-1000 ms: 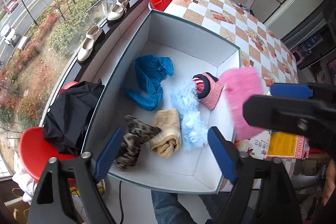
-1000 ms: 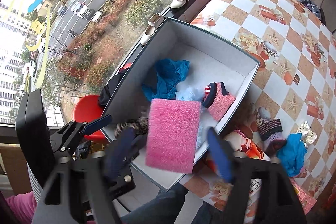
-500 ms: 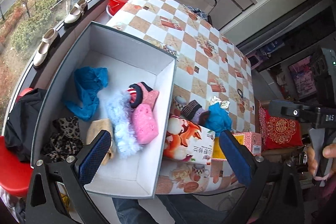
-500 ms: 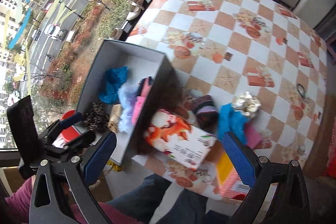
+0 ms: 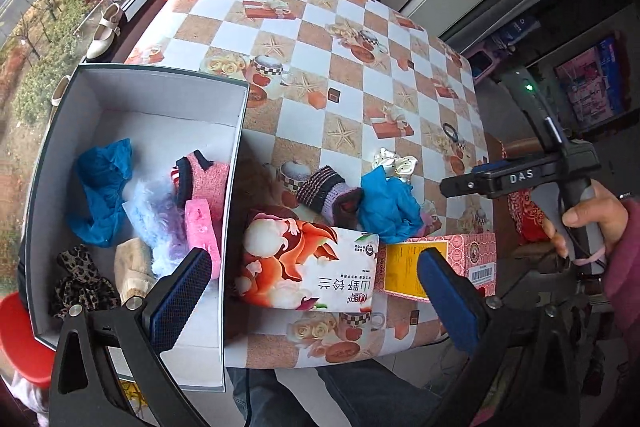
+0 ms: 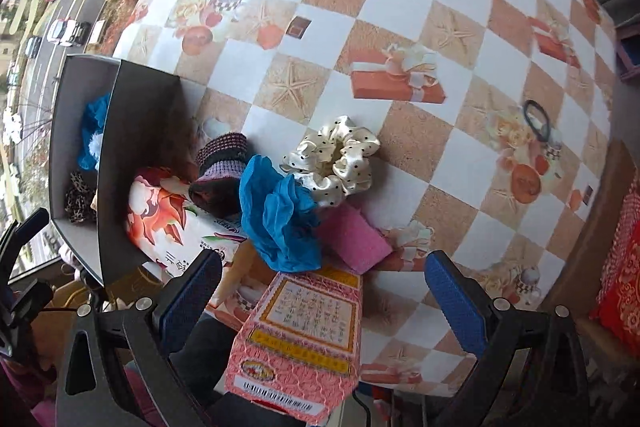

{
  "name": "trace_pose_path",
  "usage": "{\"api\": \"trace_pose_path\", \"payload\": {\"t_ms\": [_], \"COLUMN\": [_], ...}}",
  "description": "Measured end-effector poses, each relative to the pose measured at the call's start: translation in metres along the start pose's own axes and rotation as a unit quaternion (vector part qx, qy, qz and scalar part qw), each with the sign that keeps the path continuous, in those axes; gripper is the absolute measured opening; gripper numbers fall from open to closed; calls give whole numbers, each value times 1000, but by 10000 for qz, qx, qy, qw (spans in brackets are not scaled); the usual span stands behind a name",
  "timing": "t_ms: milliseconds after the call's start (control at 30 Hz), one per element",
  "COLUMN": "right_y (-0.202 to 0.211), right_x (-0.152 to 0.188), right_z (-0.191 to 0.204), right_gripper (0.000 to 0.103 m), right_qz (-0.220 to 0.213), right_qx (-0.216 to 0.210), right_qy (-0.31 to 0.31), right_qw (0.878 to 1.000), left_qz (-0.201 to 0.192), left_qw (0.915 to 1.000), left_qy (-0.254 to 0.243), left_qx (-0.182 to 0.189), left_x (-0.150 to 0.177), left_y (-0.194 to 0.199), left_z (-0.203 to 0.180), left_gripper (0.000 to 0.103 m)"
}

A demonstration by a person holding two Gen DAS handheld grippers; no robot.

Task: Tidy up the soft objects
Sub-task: 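Move both tools back toward the remaining items on the table, then grasp the blue cloth with the right tool while the left tool grasps the purple-striped knit hat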

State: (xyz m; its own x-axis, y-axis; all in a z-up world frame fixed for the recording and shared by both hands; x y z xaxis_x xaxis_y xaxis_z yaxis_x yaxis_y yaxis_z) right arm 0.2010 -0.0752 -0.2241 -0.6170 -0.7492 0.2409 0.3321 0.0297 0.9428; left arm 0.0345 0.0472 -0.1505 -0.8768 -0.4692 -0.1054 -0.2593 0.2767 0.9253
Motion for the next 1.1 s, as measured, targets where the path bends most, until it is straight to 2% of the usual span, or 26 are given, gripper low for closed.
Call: {"api": "trace_pose_path", "payload": {"t_ms": [167,233,267,367,400,500,600,667,767,833,933,1033,1100], "right_y": [-51,-74,-84,-94,-90,-68,-44,-32,-25,-23,-22,-28,-35], "right_x": [-18,-17,-17,-27,-31,-42,-42,-33,-13,-5,-5,-17,-37], "right_z": [27,33,31,2,-11,-63,-129,-157,-178,-177,-160,-140,-145], "right_gripper": [102,102,102,102,102,102,102,102,102,102,102,102,102], "right_qz": [752,1040,1108,788,607,51,-343,-588,-738,-846,-957,-1041,-1063], "right_qx": [-329,-236,-42,957,1051,959,981,561,-6,-249,-390,-155,18], "right_qy": [925,1257,1357,1331,1127,135,-858,-1342,-1807,-1830,-1486,-1125,-997], "right_qw": [9923,9863,9845,9833,9862,9953,9909,9876,9808,9791,9835,9881,9893], "left_qz": [250,386,465,682,753,1005,1342,1576,1859,2034,2199,2289,2334], "left_qw": [9991,9972,9960,9928,9918,9890,9835,9792,9745,9719,9699,9685,9673], "left_qy": [-163,-337,-422,-623,-676,-725,-757,-747,-680,-576,-413,-220,-123], "left_qx": [-317,-536,-641,-766,-783,-803,-947,-1042,-1053,-1037,-959,-959,-984], "left_x": [-12,-18,-21,-30,-33,-42,-45,-43,-42,-41,-39,-41,-42], "left_y": [-23,-40,-48,-77,-87,-120,-150,-166,-181,-190,-198,-204,-208], "left_z": [-16,-23,-28,-43,-47,-54,-53,-49,-46,-43,-37,-32,-29], "left_gripper": [103,103,103,103,103,103,103,103,103,103,103,103,103]}}
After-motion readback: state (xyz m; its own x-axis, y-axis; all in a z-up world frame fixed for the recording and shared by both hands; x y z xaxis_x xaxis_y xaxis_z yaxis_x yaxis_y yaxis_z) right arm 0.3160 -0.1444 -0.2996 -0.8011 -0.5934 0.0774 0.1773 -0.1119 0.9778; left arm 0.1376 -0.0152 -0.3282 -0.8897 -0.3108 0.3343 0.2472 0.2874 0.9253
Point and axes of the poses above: each gripper's, at about its wrist camera, not at the fingertips, and y roughly against the way its jaws point, z to its left, x to its underside, the point moved 10 cm from there along -y, roughly the way its jaws point, and after that the axes turned 7 degrees about z, right-handed, at the moved point
